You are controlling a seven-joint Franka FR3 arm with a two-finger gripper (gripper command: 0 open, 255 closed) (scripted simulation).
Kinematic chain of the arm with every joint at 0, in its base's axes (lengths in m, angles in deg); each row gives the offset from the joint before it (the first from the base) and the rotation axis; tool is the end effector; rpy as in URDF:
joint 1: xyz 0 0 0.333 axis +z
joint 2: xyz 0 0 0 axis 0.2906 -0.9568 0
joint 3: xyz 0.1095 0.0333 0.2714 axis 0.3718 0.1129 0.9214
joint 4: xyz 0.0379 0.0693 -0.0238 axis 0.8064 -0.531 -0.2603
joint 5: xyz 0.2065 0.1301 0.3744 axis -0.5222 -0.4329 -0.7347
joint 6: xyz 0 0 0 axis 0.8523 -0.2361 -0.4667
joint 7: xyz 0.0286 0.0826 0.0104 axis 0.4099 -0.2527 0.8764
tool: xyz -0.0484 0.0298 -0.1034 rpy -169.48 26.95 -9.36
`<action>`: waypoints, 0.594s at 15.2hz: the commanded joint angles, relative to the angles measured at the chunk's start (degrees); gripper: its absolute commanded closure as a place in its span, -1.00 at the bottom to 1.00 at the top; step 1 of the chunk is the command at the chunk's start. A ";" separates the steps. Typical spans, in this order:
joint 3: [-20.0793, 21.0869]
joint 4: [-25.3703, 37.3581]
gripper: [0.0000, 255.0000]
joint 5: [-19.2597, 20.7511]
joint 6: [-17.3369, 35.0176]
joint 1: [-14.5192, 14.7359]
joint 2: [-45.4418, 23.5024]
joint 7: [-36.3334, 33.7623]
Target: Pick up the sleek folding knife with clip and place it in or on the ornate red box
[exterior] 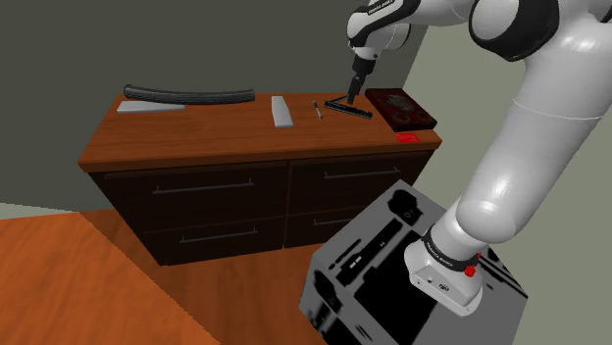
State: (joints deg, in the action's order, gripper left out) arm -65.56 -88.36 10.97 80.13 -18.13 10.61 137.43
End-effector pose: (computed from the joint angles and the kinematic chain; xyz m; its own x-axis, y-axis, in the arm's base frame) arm 0.5859 -0.2550 0.3182 0.9178 0.3952 0.0387 0.3968 -0.9165 -0.0503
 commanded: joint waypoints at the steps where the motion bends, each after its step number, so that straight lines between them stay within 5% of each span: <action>1: 0.34 1.16 -1.00 -1.26 0.71 -0.52 -2.39 1.58; 9: 0.99 -0.84 -1.00 -2.86 4.98 -0.76 -4.92 2.62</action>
State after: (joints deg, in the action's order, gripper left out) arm -64.62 -89.05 8.18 84.87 -18.92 5.76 140.04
